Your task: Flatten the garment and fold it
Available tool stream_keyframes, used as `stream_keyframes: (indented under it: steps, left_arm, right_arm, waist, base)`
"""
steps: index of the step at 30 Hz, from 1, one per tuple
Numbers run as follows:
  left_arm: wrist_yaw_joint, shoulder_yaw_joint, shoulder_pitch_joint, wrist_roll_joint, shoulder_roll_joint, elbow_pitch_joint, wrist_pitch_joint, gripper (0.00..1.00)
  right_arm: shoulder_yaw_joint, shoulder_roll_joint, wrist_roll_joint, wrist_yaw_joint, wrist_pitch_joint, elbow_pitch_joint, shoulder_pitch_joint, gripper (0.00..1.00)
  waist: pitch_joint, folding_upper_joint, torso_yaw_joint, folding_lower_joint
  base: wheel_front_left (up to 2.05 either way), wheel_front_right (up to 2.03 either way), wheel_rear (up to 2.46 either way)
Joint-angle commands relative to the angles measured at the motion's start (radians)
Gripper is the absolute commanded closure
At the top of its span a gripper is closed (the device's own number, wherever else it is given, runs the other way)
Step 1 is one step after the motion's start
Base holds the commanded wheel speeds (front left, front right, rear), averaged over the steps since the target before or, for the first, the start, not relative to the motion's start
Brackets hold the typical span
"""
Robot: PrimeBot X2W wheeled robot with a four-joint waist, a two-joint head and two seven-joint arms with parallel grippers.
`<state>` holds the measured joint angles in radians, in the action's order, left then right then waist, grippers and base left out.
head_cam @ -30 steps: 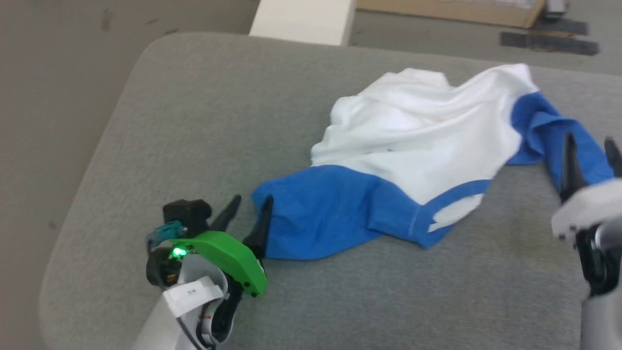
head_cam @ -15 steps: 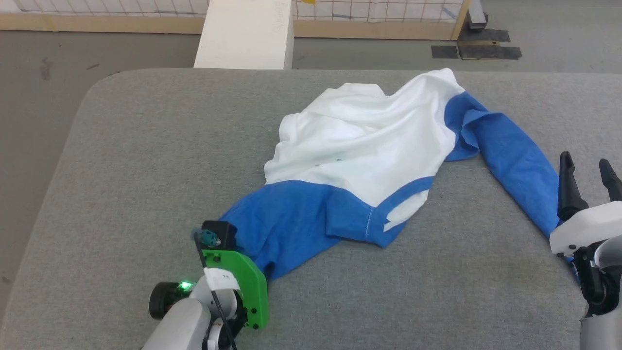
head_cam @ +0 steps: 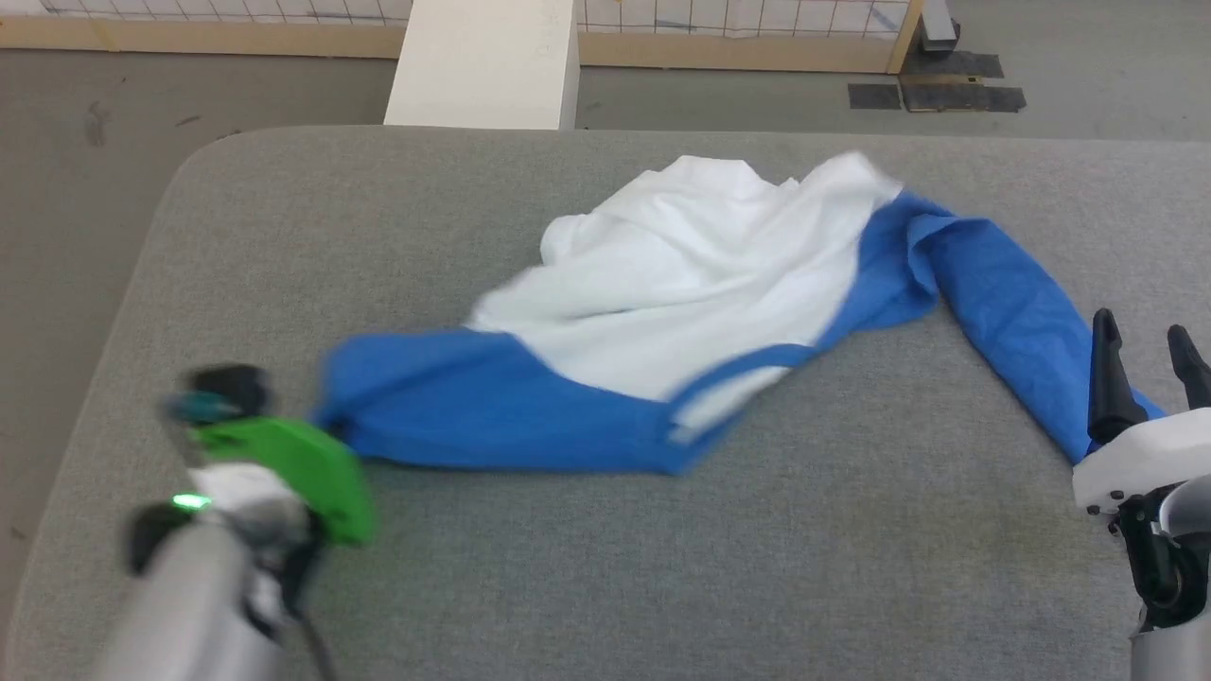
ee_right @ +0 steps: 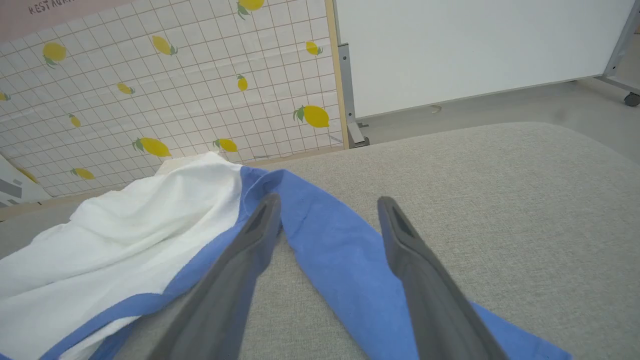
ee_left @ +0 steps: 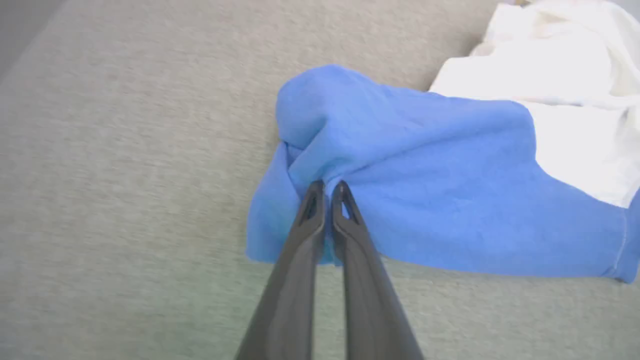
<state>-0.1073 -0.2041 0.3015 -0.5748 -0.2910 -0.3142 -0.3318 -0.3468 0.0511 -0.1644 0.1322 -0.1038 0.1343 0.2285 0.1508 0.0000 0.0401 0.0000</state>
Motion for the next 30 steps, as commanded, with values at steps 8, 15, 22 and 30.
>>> stream_keyframes:
  steps: [8,15,22,30]
  left_arm:
    - [-0.071,0.162,0.041,-0.047,-0.126,-0.036,0.018,1.00]
    - [-0.029,0.205,0.017,-0.102,-0.054,-0.008,0.168,0.00]
    - [0.026,0.190,-0.106,0.012,-0.005,0.150,0.540,0.00]
    - [0.083,0.132,-0.157,0.110,0.060,0.188,0.592,0.00]
  right_arm:
    - [0.015,-0.001,0.010,-0.002,-0.018,0.005,-0.006,0.00]
    - [0.093,-0.001,0.013,-0.002,-0.059,0.026,-0.013,0.00]
    - [0.261,-0.001,0.020,-0.002,-0.203,0.073,0.010,0.00]
    - [0.339,-0.001,0.118,-0.002,-0.381,0.174,0.143,0.00]
  waist:
    - [0.011,0.0000,-0.001,0.0000]
    - [0.010,0.0000,0.002,0.0000]
    - [0.021,0.0000,0.018,0.0000]
    - [0.070,0.0000,0.075,0.0000]
  base:
    - [0.00,0.00,0.00]
    - [0.00,0.00,0.00]
    - [0.00,0.00,0.00]
    - [0.00,0.00,0.00]
